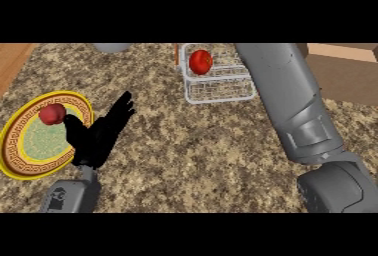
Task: Pick the tomato from the tray and place it in the tiered basket
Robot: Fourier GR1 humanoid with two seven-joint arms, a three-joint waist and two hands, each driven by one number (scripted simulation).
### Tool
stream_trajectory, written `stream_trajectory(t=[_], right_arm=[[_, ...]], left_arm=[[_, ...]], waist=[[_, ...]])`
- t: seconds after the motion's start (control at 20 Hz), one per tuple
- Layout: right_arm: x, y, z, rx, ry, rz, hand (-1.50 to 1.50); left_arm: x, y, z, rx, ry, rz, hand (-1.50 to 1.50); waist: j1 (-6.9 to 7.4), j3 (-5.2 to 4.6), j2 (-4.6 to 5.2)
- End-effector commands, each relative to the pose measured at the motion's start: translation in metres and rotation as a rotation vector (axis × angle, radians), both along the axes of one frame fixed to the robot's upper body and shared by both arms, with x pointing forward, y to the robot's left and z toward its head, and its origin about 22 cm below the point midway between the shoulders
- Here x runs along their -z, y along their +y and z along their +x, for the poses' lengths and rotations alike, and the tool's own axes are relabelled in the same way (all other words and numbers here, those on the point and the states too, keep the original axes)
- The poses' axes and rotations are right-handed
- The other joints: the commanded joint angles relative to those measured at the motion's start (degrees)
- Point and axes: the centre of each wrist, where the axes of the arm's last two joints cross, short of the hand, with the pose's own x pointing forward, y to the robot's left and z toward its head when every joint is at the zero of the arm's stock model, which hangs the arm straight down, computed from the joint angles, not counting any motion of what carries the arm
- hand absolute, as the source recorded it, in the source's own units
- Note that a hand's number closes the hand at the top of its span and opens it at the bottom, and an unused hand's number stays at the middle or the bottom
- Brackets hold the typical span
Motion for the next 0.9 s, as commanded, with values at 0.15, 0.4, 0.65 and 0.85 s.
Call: stream_trajectory(t=[0.15,0.4,0.65,0.85], right_arm=[[0.014,-0.084,0.002,0.097,0.082,0.01,-1.5],[0.022,-0.148,-0.019,0.0,0.125,-0.028,-1.5],[0.014,-0.221,-0.053,-0.092,0.185,-0.097,-1.5],[0.009,-0.279,-0.099,-0.094,0.189,-0.104,-1.5]], left_arm=[[0.003,0.02,0.002,-0.07,0.007,0.015,0.0],[0.008,0.033,-0.007,-0.076,0.029,0.01,0.0],[0.006,0.013,-0.011,-0.095,0.018,-0.004,0.0],[0.013,0.02,-0.012,-0.129,0.025,-0.002,0.0]], waist=[[-3.34,0.05,-1.07],[-4.7,0.06,-1.68],[-5.32,0.07,-1.75],[-6.42,0.04,-1.78]])
